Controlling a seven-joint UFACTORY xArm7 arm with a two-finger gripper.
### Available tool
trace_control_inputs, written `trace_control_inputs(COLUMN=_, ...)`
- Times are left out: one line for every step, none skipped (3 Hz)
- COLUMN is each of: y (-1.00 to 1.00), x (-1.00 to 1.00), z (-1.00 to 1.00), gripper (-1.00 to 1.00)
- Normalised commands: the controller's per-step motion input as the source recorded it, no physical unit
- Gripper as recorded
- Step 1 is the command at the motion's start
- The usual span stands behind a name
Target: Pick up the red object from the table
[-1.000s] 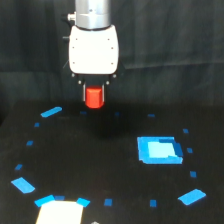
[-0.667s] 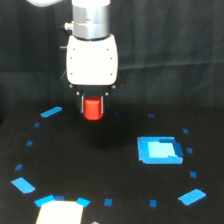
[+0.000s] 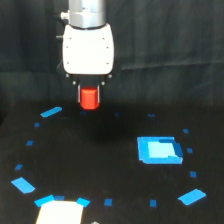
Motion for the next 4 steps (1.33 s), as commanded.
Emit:
trace_control_inputs(y=-0.71, x=0.81, z=-1.0, gripper=-0.65)
trace_control_inputs(y=-0.58, x=0.25, z=-0.84, gripper=-0.89)
trace_control_inputs(y=-0.76, x=-0.48, z=-1.0, gripper=-1.0)
trace_control_inputs(y=-1.0, x=-1.0, z=1.0, gripper=-1.0)
